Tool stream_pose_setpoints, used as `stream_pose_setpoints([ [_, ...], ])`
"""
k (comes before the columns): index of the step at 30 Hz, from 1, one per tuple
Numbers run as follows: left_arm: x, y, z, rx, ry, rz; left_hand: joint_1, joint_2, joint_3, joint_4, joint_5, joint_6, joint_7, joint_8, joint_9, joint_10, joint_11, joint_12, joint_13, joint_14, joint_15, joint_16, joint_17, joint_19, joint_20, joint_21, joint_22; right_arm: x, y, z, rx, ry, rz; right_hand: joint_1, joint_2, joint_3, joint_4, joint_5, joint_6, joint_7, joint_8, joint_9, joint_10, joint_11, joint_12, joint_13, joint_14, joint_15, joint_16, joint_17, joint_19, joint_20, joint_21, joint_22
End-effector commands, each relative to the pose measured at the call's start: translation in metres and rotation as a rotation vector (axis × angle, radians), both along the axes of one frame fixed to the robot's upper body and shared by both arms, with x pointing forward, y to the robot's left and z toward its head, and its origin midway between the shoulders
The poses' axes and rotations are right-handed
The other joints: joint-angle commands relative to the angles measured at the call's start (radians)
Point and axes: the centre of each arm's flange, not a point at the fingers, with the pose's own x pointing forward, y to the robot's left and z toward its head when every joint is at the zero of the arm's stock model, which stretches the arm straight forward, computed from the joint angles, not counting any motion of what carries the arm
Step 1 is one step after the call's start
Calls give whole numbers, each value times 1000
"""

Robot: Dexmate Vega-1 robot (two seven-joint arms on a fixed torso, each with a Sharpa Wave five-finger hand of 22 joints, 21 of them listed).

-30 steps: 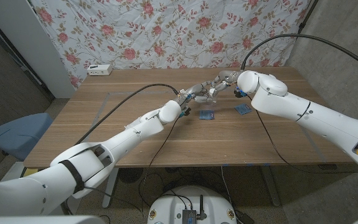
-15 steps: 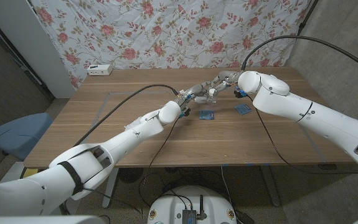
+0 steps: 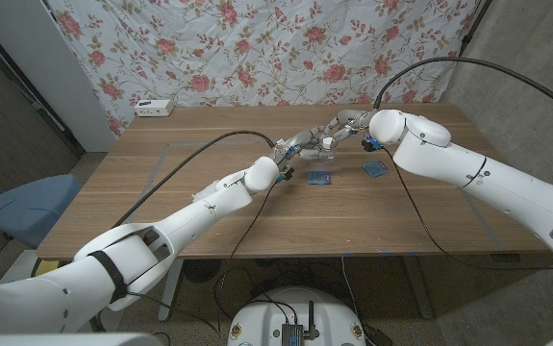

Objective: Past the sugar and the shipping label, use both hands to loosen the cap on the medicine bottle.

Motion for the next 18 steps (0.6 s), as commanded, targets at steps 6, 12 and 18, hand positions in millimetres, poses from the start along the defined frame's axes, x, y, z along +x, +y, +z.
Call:
stream_pose_setpoints([
  [6, -1, 0, -1, -1, 1, 2, -3, 15, 12, 3, 6, -3, -4, 2, 2, 18, -13, 4, 5, -3, -45, 7, 4, -6, 2, 1, 1, -1, -1, 0, 16, 20, 30, 31, 19, 19, 2, 5, 60, -16, 5, -2, -1, -3, -2, 4, -13, -7, -2, 4, -20, -10, -5, 4],
  [12, 0, 1, -1, -2, 2, 4, -5, 15, 15, 3, 6, -3, -3, 3, 2, 19, -14, 5, 6, -2, -45, 7, 4, -6, 2, 1, 1, 0, -1, 0, 18, 29, 32, 49, 20, 24, -1, 9, 63, -16, 1, -4, -4, 3, -3, 4, -20, -3, -4, 4, -25, -12, -4, 4],
  [18, 0, 1, -2, -4, 4, 4, -6, 14, 16, 3, 6, -3, -4, 3, 2, 19, -12, 5, 6, -1, -45, 8, 4, -6, 2, 1, 1, 0, -2, 0, 21, 33, 30, 63, 13, 24, -3, 9, 46, -15, -12, -8, -11, 10, -5, 4, -22, 1, -4, 4, -28, -9, -3, 4],
])
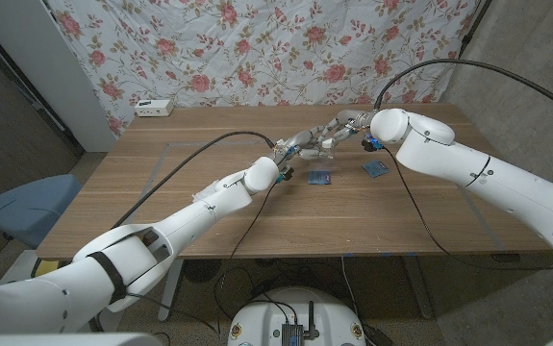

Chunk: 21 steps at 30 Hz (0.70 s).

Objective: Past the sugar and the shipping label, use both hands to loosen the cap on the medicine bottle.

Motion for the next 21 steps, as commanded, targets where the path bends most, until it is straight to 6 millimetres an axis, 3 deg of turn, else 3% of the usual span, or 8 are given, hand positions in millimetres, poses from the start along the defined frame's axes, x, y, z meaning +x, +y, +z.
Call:
stream_pose_setpoints([
  [1, 1, 1, -2, -3, 3, 3, 4, 9, 7, 2, 8, -2, -5, 3, 2, 19, -12, 6, 3, -1, -45, 8, 4, -6, 1, 1, 1, 0, -1, 0, 5, 14, 3, 19, -6, 3, -4, 7, -32, 3, -19, -5, -10, 6, -2, 1, -3, 0, -4, 4, -5, 4, 1, 4],
  [5, 1, 1, -2, -4, 4, 4, 4, 8, 8, 1, 8, -3, -4, 3, 2, 18, -13, 5, 3, -1, -42, 8, 4, -6, 2, 1, 1, 0, -1, 1, 7, 27, 3, 19, -16, -6, 2, 5, -63, 3, -39, -9, -20, 9, -4, 2, -6, 8, -4, 5, -6, 7, 3, 4],
  [9, 2, 1, -2, -6, 4, 5, 4, 8, 9, 1, 8, -3, -4, 3, 2, 17, -15, 5, 3, -2, -43, 7, 4, -6, 2, 1, 1, 1, -1, 2, 3, 40, 3, 8, -34, -30, 12, 0, -122, 3, -80, -17, -38, 23, -6, 2, -19, 19, -8, 5, -12, 14, 4, 4],
  [21, 4, 1, 0, -5, 2, 5, 3, 7, 13, 0, 8, -2, -6, 3, 1, 18, -14, 6, 3, -5, -46, 6, 4, -6, 1, 1, 1, 0, -2, 6, 0, 60, -1, 0, -55, -53, 13, -4, -179, 3, -119, -19, -72, 46, -11, 3, -46, 41, -18, 3, -28, 23, 1, 4],
])
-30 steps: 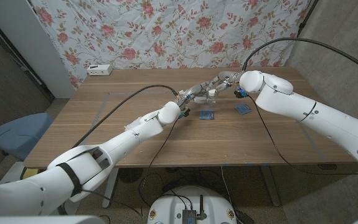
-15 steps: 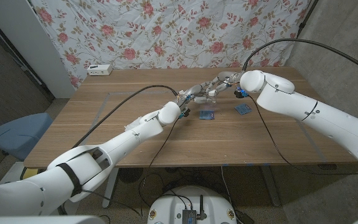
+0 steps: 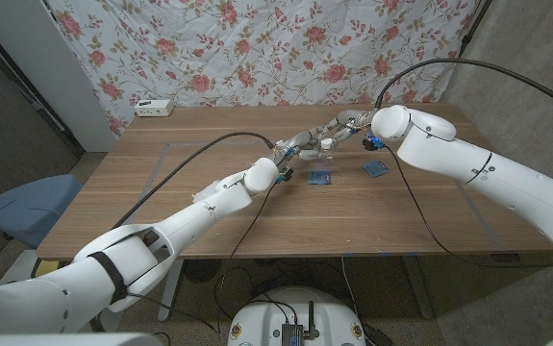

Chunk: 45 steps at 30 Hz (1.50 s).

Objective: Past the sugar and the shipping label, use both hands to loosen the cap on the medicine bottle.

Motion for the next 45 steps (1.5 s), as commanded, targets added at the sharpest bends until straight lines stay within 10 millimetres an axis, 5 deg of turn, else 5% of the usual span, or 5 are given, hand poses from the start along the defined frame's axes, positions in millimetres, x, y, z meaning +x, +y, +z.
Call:
stream_pose_setpoints([
  [1, 2, 0, 2, 0, -2, 0, 3, 5, 5, 0, 7, 2, -2, 3, 2, 21, -13, 5, 2, -5, -45, 7, 4, -6, 1, 1, 1, 0, -1, 2, -3, 28, -3, -1, -11, -8, 0, -4, -18, -3, -13, -1, -17, 5, -4, 3, -11, 5, -6, 3, -7, 3, 1, 4],
  [20, 2, 0, 5, 6, -10, -3, -1, 5, 10, 0, 7, -6, -4, 1, 1, 24, -12, 6, 2, -2, -47, 8, 4, -9, 0, 0, 2, -1, -1, 6, 8, 37, 14, -94, -59, -75, 31, -16, -142, 1, -77, 2, -56, 67, 1, 4, -33, 38, -10, 2, -17, 30, 4, 4],
  [27, 2, -1, 5, 10, -12, -6, -1, 5, 13, -1, 7, -6, -4, 1, 2, 23, -11, 6, 2, -3, -48, 7, 4, -9, 0, 0, 2, -2, 0, 6, 2, 32, 0, -128, -72, -94, 41, -16, -169, 2, -82, 4, -63, 84, 2, 4, -35, 46, -11, 1, -15, 37, 5, 4],
  [45, -3, -2, 2, 9, -13, -5, -3, 3, 17, -2, 7, -5, -6, 3, 2, 25, -12, 6, 2, -4, -48, 7, 4, -10, -1, 0, 2, -9, 4, 4, -41, 13, -60, -245, -86, -147, 84, -13, -201, 74, -77, 11, -65, 105, 8, 6, -42, 60, -9, 4, -13, 49, 6, 5],
])
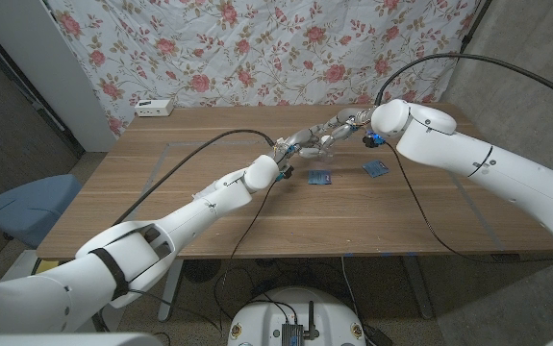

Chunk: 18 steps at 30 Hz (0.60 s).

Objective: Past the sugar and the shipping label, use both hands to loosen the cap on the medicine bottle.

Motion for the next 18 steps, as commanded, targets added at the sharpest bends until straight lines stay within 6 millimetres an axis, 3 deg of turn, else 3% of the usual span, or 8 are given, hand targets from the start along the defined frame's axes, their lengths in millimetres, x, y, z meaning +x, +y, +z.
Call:
stream_pose_setpoints([
  [1, -3, 0, -5, 0, 4, 5, 1, 8, 9, -1, 7, -2, -3, 2, 2, 20, -16, 6, 2, -6, -48, 6, 3, -5, 1, 0, 2, -5, 4, -2, -37, -11, -40, -34, -2, -19, 10, 4, -1, 25, 6, 4, -3, 10, 7, 6, -3, 12, -2, 4, 3, 10, 6, 5],
  [18, -11, -1, -9, -4, -1, 10, -2, 6, 13, -1, 7, 0, -4, 4, 2, 20, -15, 6, 2, -4, -49, 7, 3, -6, 1, 0, 2, -12, 9, -5, -93, -30, -88, -77, -8, -39, 23, 8, 18, 58, 19, 7, -6, 19, 8, 6, -5, 18, -2, 4, 1, 17, 5, 5],
])
